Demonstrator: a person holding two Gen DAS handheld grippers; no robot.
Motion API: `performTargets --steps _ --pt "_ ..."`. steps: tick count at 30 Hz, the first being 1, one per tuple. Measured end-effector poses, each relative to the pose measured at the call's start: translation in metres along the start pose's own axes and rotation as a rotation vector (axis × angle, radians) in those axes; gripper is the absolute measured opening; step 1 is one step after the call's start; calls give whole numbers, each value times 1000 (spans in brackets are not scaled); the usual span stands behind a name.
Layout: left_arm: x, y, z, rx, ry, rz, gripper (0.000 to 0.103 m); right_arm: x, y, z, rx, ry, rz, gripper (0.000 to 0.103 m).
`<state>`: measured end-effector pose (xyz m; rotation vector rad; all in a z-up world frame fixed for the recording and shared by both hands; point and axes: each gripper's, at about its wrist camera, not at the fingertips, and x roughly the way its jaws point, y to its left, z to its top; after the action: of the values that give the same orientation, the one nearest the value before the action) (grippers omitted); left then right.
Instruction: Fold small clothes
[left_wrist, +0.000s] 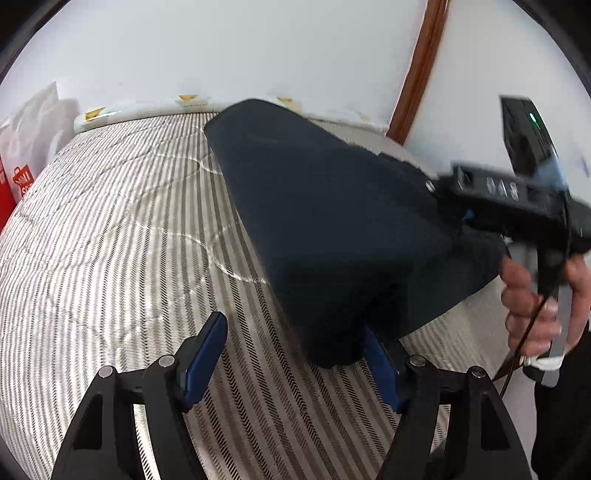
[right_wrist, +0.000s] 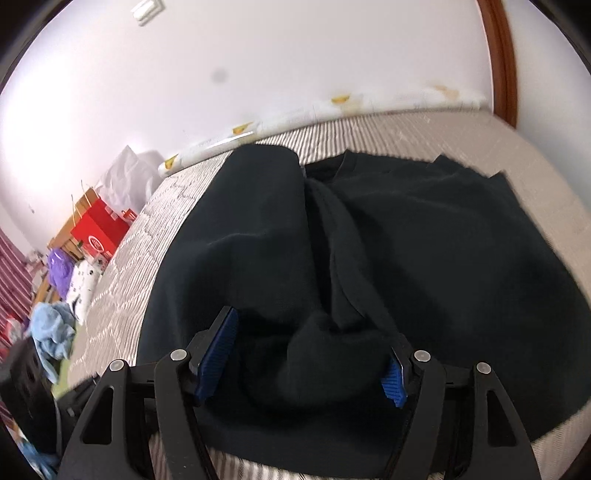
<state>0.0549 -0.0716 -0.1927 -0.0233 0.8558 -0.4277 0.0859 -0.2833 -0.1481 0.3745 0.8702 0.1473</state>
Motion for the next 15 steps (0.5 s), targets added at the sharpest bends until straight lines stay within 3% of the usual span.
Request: performTargets --steps 2,4,6,10,15 --pt "6 0 1 -11 6 1 70 8 -1 5 24 -8 39 67" --pt "7 0 2 -11 3 0 70 15 0 11 23 -31 52 54" --pt "10 0 5 -12 7 4 70 19 3 17 -11 -38 38 15" --pt "13 -5 8 -4 15 24 70 -13 9 23 -124 -149 37 12" --pt "19 -20 13 18 24 37 72 -65 -10 29 -142 -259 6 11"
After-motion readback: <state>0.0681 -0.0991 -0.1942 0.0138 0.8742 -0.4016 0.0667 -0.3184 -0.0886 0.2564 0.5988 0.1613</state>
